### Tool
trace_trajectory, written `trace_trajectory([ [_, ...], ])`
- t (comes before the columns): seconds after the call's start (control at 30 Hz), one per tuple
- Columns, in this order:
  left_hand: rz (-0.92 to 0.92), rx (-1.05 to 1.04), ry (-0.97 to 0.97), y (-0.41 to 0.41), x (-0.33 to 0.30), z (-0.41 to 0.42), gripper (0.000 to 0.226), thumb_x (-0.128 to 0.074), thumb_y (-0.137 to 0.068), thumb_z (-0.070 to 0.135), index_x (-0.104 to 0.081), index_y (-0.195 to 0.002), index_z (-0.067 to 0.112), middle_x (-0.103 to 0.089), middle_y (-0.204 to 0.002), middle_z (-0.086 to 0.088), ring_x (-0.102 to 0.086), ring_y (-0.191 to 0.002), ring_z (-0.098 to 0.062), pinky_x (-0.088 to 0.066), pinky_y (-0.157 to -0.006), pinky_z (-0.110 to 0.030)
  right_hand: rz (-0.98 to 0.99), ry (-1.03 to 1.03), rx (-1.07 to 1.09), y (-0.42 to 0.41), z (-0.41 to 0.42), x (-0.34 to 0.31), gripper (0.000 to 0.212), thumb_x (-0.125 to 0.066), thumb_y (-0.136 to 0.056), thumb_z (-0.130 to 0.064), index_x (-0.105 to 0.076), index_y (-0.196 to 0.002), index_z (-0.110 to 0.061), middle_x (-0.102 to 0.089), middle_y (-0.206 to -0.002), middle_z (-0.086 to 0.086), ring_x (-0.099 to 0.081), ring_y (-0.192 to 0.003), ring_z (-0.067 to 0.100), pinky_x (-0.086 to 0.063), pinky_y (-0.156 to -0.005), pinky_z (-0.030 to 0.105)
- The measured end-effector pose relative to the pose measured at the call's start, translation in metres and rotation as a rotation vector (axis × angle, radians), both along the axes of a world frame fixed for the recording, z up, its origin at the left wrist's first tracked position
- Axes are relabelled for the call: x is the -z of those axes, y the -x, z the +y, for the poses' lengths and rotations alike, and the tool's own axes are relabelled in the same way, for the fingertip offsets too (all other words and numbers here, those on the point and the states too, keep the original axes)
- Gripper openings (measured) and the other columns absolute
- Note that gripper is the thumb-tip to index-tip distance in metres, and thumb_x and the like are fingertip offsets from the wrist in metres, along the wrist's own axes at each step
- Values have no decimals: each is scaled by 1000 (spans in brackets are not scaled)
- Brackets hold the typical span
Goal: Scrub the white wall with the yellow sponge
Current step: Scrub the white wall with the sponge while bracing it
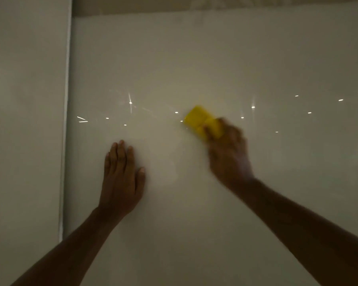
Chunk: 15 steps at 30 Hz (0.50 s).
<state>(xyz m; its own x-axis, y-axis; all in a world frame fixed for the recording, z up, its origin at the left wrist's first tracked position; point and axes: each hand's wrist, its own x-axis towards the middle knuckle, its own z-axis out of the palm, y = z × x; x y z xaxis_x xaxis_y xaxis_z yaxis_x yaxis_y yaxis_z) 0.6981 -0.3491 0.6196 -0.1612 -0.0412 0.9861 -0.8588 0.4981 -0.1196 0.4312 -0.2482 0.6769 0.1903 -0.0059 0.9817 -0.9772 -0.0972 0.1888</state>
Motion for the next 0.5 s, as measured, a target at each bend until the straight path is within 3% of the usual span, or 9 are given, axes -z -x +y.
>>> trace_trajectory([
  [0.1,12,7,2,-3,-5,-3,66,-40,-101,31,-36,-150,-14,-29,-160,-36,-23,-152,-51,-24,-123,-62,450,-91,31,-33,-16,11,54,-61,-89,-15,-52,-141,-23,-51,-142,21,-53,-114,43,-47,-95,47],
  [0.17,15,16,3,-3,-10,-5,67,-39,-101,32,-36,-150,-14,-30,-160,-36,-23,-152,-51,-24,-123,-63,496,-78,43,-35,-21,-23,53,-61,-91,-18,-50,-143,-25,-50,-143,21,-54,-115,44,-46,-94,47],
  [0.23,16,18,1,-2,-15,-6,66,-39,-101,32,-37,-150,-13,-30,-160,-36,-23,-152,-51,-23,-123,-62,288,-39,22,-24,-21,-71,54,-59,-91,-16,-49,-144,-22,-47,-145,25,-51,-117,48,-46,-92,51],
  [0.33,10,16,0,-4,-24,-5,65,-38,-101,31,-39,-149,-13,-29,-160,-35,-23,-152,-51,-23,-124,-62,-349,91,13,2,-15,-134,60,-53,-89,-17,-42,-147,-27,-33,-154,18,-41,-125,46,-40,-97,49],
  [0.4,8,21,-8,-4,-29,-3,64,-38,-101,31,-40,-148,-13,-30,-160,-36,-24,-151,-52,-23,-123,-62,-642,161,-5,2,-12,-159,60,-51,-89,-20,-39,-148,-29,-30,-155,15,-38,-126,44,-37,-98,47],
  [0.43,13,24,-12,-3,-31,-3,65,-38,-101,31,-40,-148,-13,-30,-159,-36,-24,-151,-52,-24,-123,-62,-675,163,-3,-5,-13,-165,61,-50,-90,-20,-38,-148,-30,-29,-156,14,-37,-128,44,-36,-99,46],
  [0.5,24,29,-19,-1,-32,-2,65,-37,-100,31,-40,-148,-13,-31,-159,-36,-24,-151,-53,-24,-123,-63,-491,102,27,-32,-19,-168,61,-50,-91,-19,-37,-149,-32,-26,-159,15,-36,-130,43,-36,-99,44],
])
